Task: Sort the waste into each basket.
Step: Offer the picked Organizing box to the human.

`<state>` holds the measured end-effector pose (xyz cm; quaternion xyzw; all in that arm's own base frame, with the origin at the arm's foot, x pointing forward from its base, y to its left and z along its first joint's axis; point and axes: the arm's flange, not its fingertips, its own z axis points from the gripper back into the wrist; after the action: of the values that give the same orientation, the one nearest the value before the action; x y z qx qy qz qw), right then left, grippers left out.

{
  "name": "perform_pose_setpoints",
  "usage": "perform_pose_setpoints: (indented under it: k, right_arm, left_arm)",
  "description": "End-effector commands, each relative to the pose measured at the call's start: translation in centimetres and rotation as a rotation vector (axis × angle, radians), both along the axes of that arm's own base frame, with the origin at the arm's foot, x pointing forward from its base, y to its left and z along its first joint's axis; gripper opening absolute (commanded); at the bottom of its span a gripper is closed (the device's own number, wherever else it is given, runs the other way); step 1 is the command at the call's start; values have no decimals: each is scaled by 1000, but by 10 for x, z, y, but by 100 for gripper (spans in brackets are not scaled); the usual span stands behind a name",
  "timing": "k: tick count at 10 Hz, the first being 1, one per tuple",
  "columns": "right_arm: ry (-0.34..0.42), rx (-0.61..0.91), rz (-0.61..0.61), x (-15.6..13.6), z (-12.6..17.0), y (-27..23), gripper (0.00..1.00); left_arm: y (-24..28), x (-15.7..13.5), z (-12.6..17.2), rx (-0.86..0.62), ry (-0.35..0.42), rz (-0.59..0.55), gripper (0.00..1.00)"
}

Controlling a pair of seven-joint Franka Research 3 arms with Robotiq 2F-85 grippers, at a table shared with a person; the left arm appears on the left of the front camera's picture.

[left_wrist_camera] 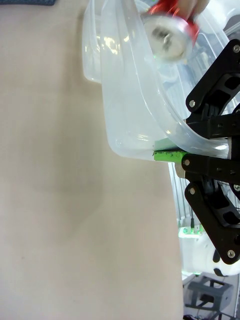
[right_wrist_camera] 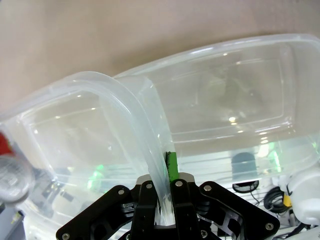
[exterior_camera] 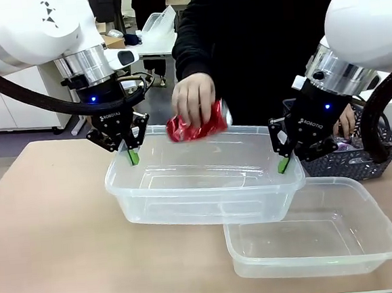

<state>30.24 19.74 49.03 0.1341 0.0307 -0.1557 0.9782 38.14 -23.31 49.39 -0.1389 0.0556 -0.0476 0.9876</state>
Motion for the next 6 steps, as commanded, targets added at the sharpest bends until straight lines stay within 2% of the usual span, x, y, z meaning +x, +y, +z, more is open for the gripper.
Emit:
perform_pose_setpoints:
  k: [1, 6]
  right_arm:
    - [-4, 14, -34, 2, -2, -6, 4]
    - [-4, 14, -34, 2, -2, -6, 4]
  left_arm:
    - [1, 0, 8, -26, 4, 17, 4]
    - [1, 0, 8, -26, 4, 17, 4]
